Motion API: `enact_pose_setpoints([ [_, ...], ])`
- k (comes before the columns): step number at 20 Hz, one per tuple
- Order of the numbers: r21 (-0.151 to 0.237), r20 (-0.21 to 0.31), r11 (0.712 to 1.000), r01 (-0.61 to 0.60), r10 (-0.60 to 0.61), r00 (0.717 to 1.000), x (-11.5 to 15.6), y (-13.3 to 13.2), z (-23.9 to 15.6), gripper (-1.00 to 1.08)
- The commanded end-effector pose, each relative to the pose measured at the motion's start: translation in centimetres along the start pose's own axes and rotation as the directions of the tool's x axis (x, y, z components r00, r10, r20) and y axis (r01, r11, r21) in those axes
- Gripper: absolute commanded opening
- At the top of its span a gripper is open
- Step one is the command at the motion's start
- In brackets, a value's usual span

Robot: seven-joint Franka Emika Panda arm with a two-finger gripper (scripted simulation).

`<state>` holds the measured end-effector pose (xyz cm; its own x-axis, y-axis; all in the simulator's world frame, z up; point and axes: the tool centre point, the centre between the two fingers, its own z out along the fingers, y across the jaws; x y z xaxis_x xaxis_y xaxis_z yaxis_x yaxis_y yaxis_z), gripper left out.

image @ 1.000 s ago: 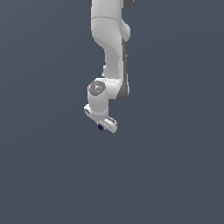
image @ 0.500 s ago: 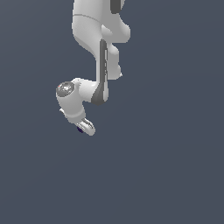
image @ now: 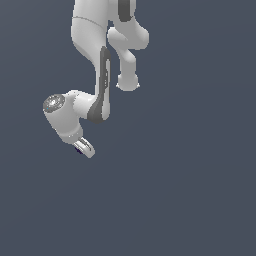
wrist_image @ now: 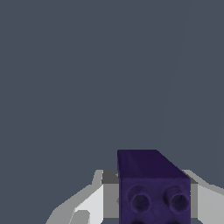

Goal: Pick up the object and move it to a goal position.

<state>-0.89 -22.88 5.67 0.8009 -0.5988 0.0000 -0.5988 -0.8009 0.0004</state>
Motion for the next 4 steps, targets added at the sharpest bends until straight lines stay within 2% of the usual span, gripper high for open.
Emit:
enact_pose_setpoints([
  [1, 0.0, 0.0, 1.0, 0.002, -0.002, 1.0, 0.48, 0.24, -0.09, -1.0],
  [4, 0.0, 0.0, 1.0, 0.002, -0.002, 1.0, 0.64, 0.32, -0.11, -1.0],
])
